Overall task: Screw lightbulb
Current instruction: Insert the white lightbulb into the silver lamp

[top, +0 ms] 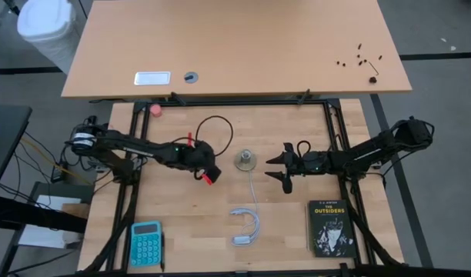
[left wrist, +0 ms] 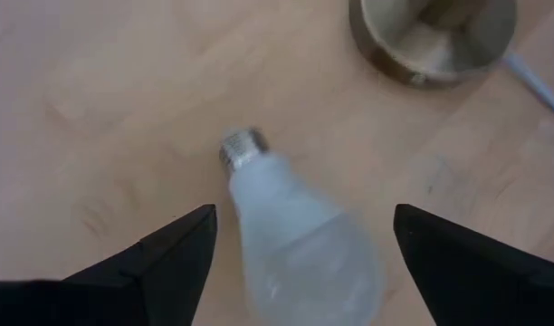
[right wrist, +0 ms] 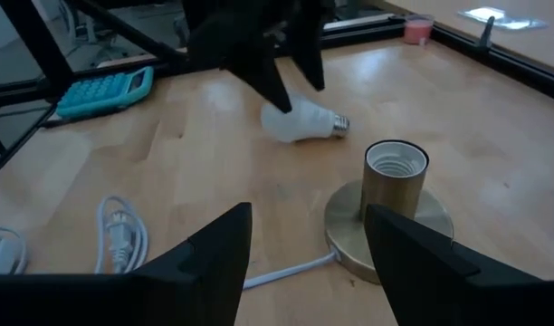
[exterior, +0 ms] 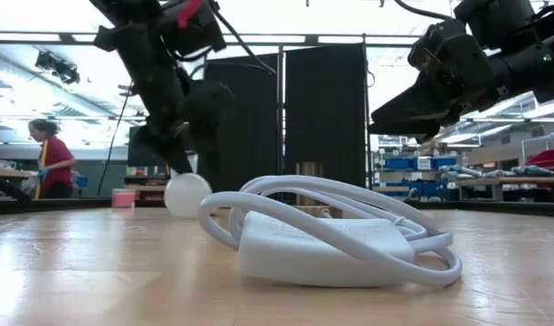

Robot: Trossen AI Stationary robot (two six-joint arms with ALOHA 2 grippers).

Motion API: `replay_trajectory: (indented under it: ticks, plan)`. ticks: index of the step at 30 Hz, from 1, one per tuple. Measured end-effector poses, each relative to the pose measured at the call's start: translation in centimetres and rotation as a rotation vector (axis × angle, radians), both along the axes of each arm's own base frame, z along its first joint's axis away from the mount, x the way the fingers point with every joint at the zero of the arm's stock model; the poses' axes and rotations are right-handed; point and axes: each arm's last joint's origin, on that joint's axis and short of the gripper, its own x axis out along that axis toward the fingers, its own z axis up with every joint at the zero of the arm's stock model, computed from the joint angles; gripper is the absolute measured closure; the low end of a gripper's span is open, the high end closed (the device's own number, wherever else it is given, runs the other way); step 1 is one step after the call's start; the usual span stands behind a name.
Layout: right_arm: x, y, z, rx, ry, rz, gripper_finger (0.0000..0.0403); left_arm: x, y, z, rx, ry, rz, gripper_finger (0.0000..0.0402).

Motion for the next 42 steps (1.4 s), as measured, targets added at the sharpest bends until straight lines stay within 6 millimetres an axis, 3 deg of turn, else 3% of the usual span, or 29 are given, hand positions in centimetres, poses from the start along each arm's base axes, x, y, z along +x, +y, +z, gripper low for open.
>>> replay_trajectory:
  ticks: [21,30,42]
  plan:
    - [0.0,0.0,0.0,-0.005,0.006,0.002,0.0176,-1.0,-0.1,-0.4,-0.011,0.109,0.013,0.008]
    - [0.0,0.0,0.0,-0.007,0.005,0.003,0.0176,-1.1,0.2,-0.4,0.128,0.175,-0.1,0.008]
    - [0.0,0.0,0.0,-0.007,0.006,0.004,0.0176,-0.9,1.1,-1.8,0.081,0.23,-0.065,0.008]
